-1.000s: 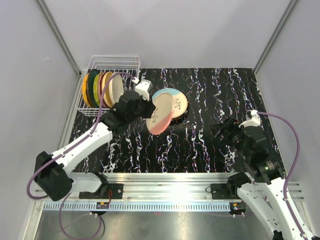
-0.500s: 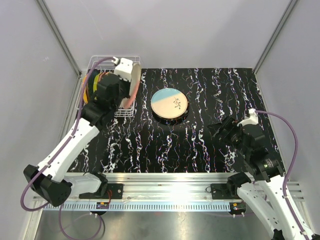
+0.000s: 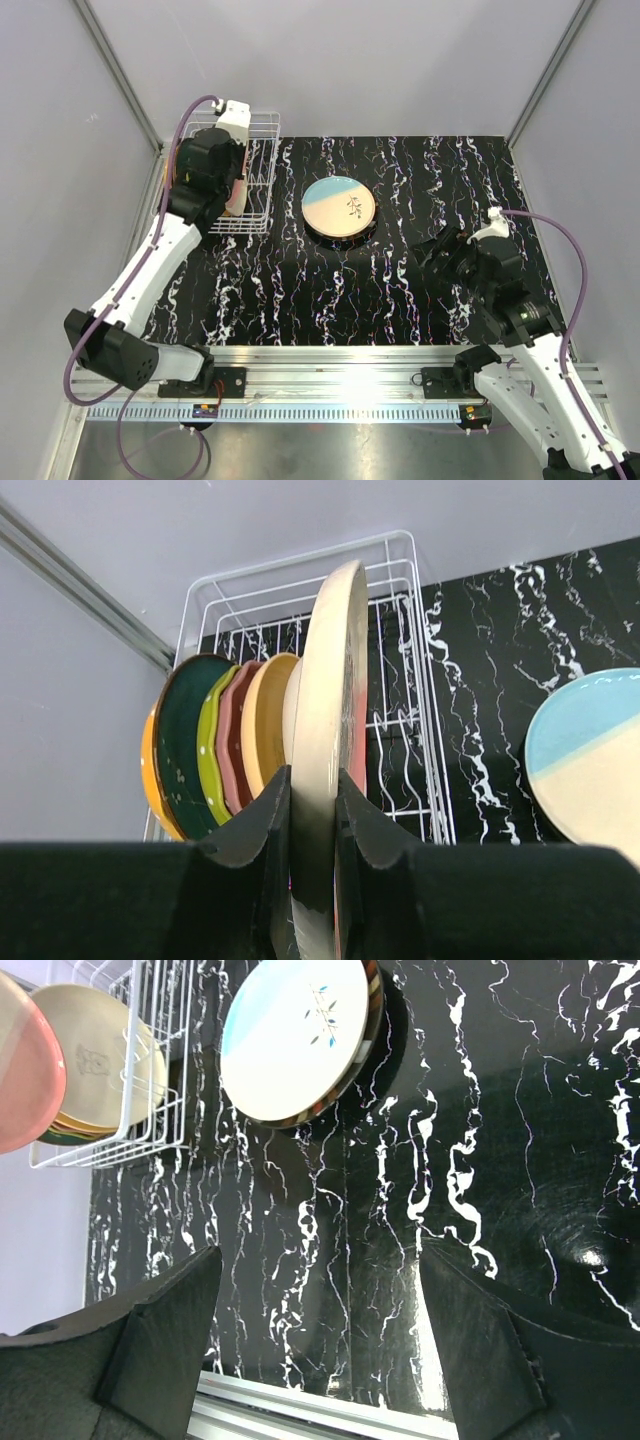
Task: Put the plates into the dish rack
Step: Insert the plate into the dish rack
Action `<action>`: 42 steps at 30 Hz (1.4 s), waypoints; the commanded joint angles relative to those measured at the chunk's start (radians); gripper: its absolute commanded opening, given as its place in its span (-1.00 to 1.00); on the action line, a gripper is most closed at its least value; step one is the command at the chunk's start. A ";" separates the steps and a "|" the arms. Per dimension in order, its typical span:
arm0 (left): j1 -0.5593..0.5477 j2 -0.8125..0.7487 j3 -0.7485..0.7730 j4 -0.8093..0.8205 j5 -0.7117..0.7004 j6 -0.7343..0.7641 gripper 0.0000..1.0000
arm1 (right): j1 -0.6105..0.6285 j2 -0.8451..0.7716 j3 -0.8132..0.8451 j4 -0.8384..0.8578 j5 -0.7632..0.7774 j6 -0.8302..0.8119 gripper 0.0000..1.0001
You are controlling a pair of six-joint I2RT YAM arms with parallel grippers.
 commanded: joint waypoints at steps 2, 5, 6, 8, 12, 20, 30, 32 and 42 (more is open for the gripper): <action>0.013 0.014 0.042 0.174 -0.009 0.029 -1.00 | 0.002 0.017 0.013 0.075 -0.012 -0.032 0.76; 0.014 0.044 0.047 0.184 -0.015 0.040 -1.00 | 0.002 0.029 0.000 0.092 -0.010 -0.040 0.76; 0.014 0.055 0.050 0.184 -0.018 0.040 -1.00 | 0.003 0.039 -0.001 0.096 -0.010 -0.044 0.76; 0.014 0.076 0.059 0.188 -0.023 0.049 -1.00 | 0.002 0.048 -0.004 0.103 -0.010 -0.049 0.77; 0.014 0.103 0.056 0.204 -0.032 0.060 -1.00 | 0.002 0.072 -0.010 0.122 -0.036 -0.057 0.77; 0.023 0.159 0.039 0.240 -0.041 0.060 -1.00 | 0.002 0.098 -0.027 0.149 -0.029 -0.064 0.78; 0.046 0.195 0.022 0.265 -0.050 0.031 -1.00 | 0.003 0.131 -0.049 0.182 -0.030 -0.061 0.77; 0.054 0.201 0.019 0.263 -0.037 0.011 -1.00 | 0.002 0.137 -0.053 0.188 -0.032 -0.057 0.78; 0.097 0.236 -0.030 0.271 0.026 -0.073 -0.73 | 0.002 0.148 -0.066 0.204 -0.041 -0.046 0.78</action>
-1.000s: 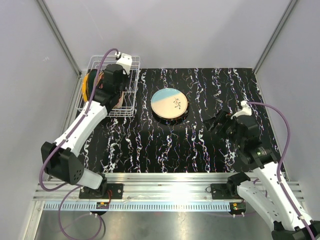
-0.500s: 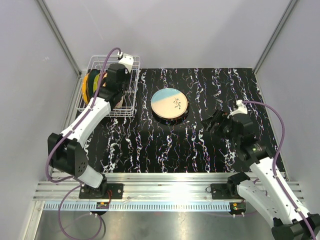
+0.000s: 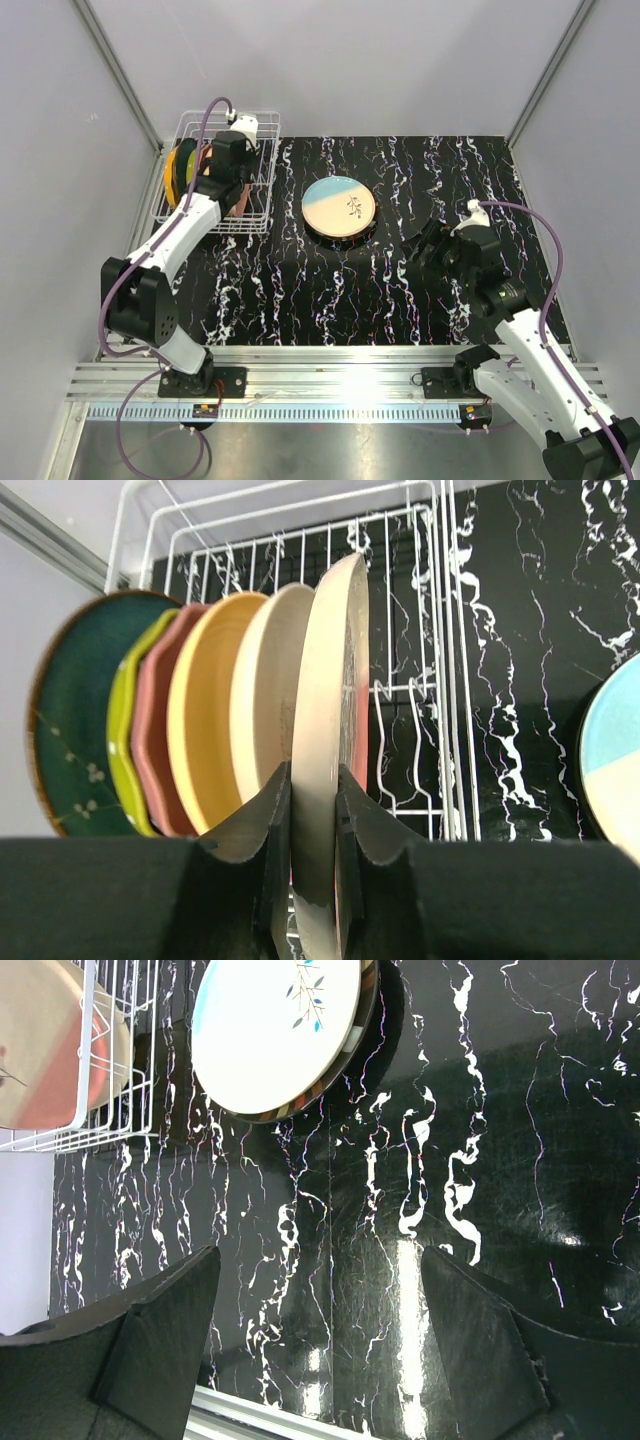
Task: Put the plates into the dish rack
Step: Insert the plate into the dish rack
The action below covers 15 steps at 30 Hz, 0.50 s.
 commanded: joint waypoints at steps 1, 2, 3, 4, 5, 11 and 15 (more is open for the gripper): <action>0.011 -0.011 0.006 0.162 -0.010 -0.023 -0.69 | 0.003 -0.006 -0.002 0.047 -0.007 -0.002 0.78; 0.012 -0.010 -0.003 0.163 -0.012 -0.024 -0.69 | 0.002 -0.010 -0.005 0.041 -0.005 -0.002 0.78; 0.012 -0.006 -0.008 0.166 -0.012 -0.026 -0.69 | 0.003 -0.015 -0.006 0.039 -0.007 -0.001 0.78; 0.012 -0.006 -0.011 0.166 -0.012 -0.030 -0.68 | 0.002 -0.018 -0.005 0.036 -0.007 -0.001 0.78; 0.014 -0.005 -0.017 0.168 -0.015 -0.032 -0.67 | 0.002 -0.027 -0.006 0.029 -0.005 -0.001 0.77; 0.015 -0.020 -0.057 0.178 -0.028 -0.035 -0.23 | 0.002 -0.075 -0.014 -0.016 -0.002 0.005 0.78; 0.030 -0.051 -0.080 0.177 -0.026 -0.061 0.24 | 0.003 -0.104 -0.014 -0.043 -0.001 0.005 0.78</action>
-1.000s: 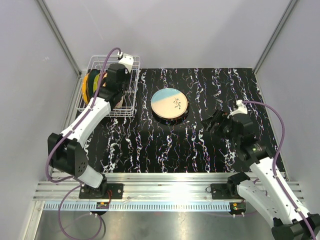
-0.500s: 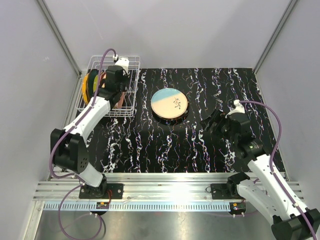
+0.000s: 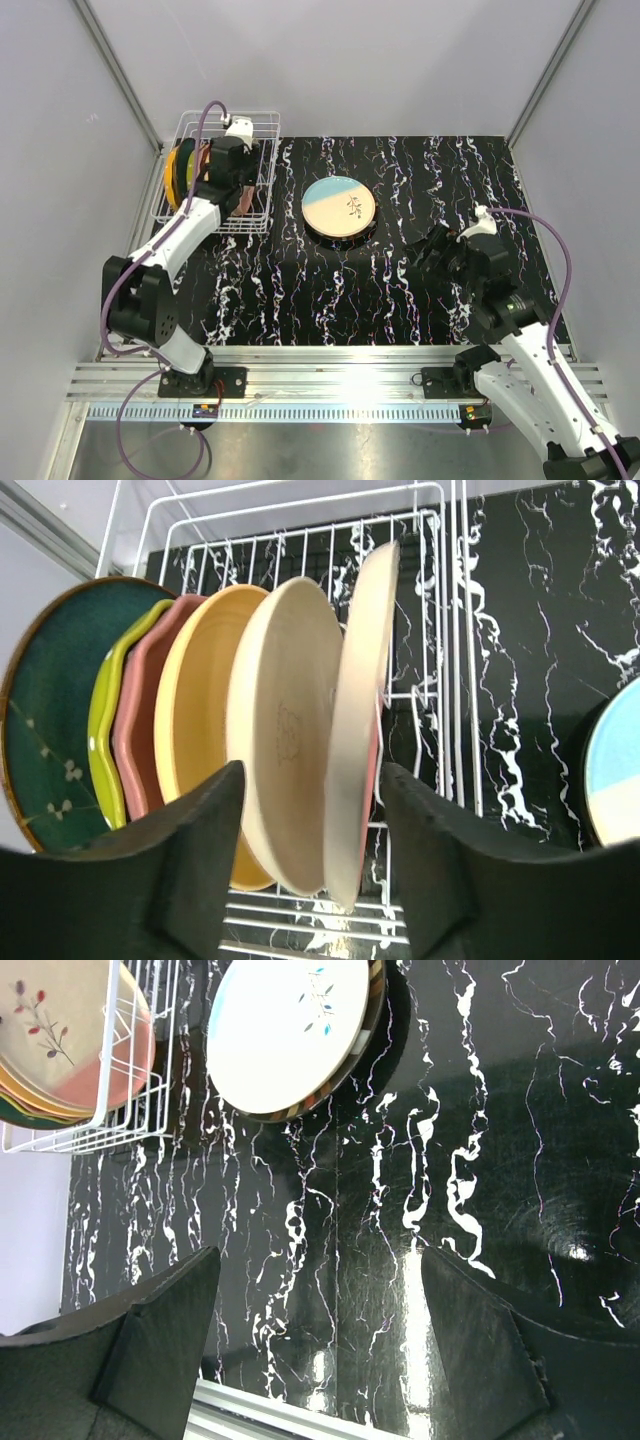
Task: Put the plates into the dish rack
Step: Insert the plate into the dish rack
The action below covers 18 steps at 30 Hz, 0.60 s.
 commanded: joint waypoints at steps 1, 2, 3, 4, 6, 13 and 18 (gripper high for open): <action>0.022 -0.071 -0.022 0.081 -0.020 -0.025 0.27 | 0.000 -0.030 0.003 -0.025 -0.002 0.000 0.77; 0.022 -0.084 -0.027 0.078 -0.023 -0.028 0.31 | 0.002 -0.033 0.005 -0.030 -0.002 -0.001 0.77; 0.023 -0.091 -0.028 0.072 -0.026 -0.033 0.32 | 0.002 -0.036 0.010 -0.034 -0.004 -0.001 0.78; 0.023 -0.099 -0.031 0.068 -0.029 -0.034 0.33 | 0.002 -0.040 0.014 -0.045 -0.002 -0.001 0.78; 0.025 -0.124 -0.033 0.066 -0.029 -0.037 0.36 | 0.002 -0.040 0.026 -0.051 -0.004 0.000 0.78; 0.037 -0.193 -0.025 0.003 -0.006 -0.073 0.39 | 0.002 -0.038 0.057 -0.080 -0.014 0.014 0.77; 0.039 -0.225 -0.047 0.000 0.041 -0.088 0.46 | 0.002 -0.020 0.057 -0.062 -0.033 0.042 0.75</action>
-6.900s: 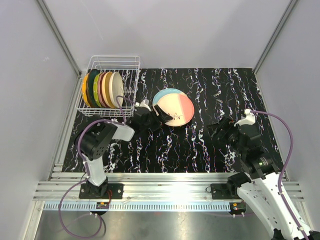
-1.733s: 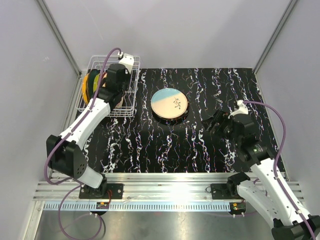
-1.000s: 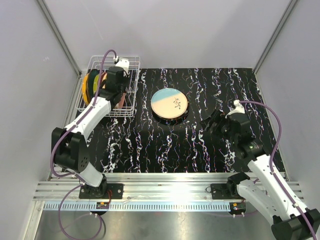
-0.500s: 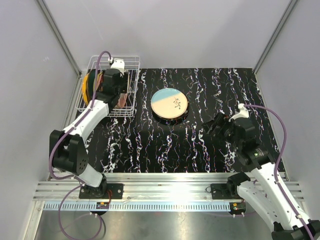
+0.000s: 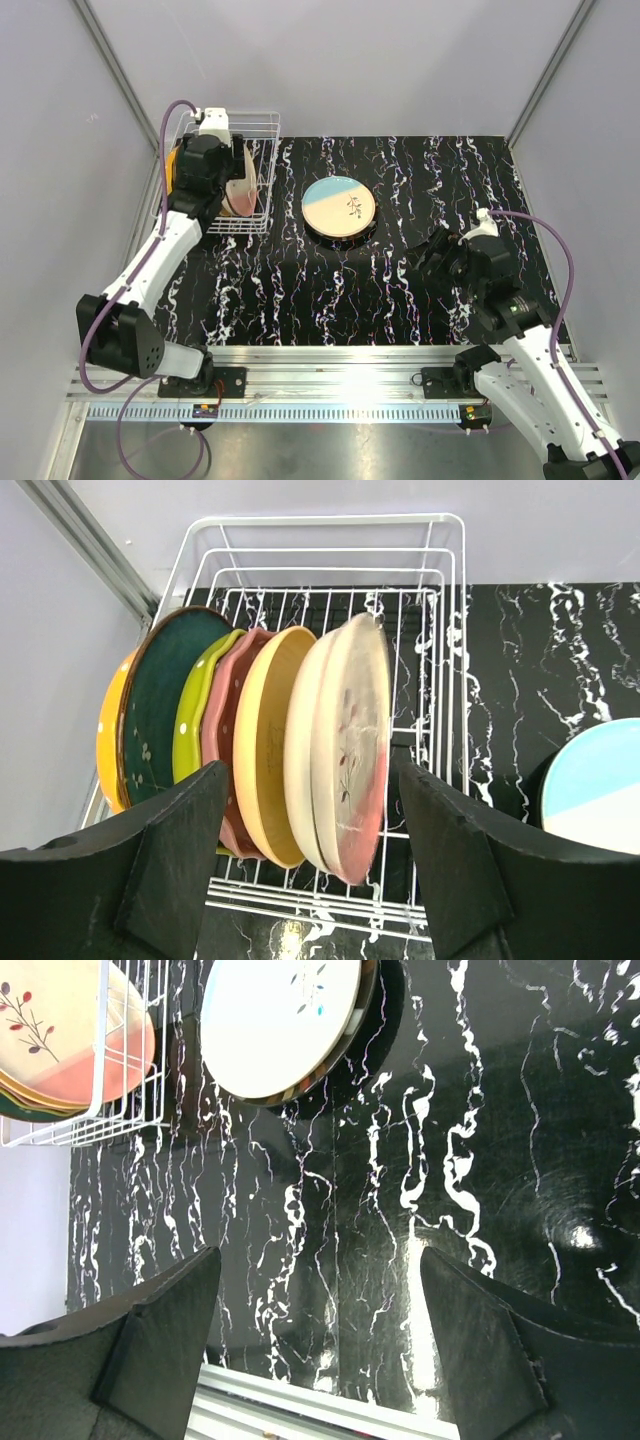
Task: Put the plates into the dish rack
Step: Insert the plate into the dish rack
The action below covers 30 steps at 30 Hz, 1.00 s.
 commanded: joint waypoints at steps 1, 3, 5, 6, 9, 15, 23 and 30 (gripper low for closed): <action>0.008 -0.038 -0.028 0.025 0.025 -0.017 0.47 | 0.002 0.023 0.043 0.013 -0.037 0.028 0.75; 0.011 -0.051 -0.046 0.034 0.036 -0.040 0.47 | 0.003 0.036 0.043 0.012 -0.051 0.034 0.74; 0.010 -0.071 -0.065 0.031 0.082 -0.071 0.47 | 0.003 0.047 0.040 0.010 -0.053 0.032 0.72; 0.010 -0.077 -0.065 0.019 0.096 -0.089 0.47 | 0.002 0.048 0.038 0.008 -0.051 0.031 0.72; -0.006 -0.116 -0.051 -0.010 0.171 -0.156 0.47 | 0.002 0.066 0.023 0.030 -0.034 0.041 0.71; -0.035 -0.243 -0.115 -0.055 0.312 -0.267 0.66 | 0.002 0.206 0.017 0.160 -0.041 0.062 0.65; -0.107 -0.441 -0.327 0.020 0.203 -0.226 0.98 | 0.002 0.555 0.184 0.243 -0.030 -0.010 0.23; -0.121 -0.437 -0.319 0.009 0.223 -0.246 0.98 | 0.003 0.864 0.422 0.223 -0.007 -0.052 0.08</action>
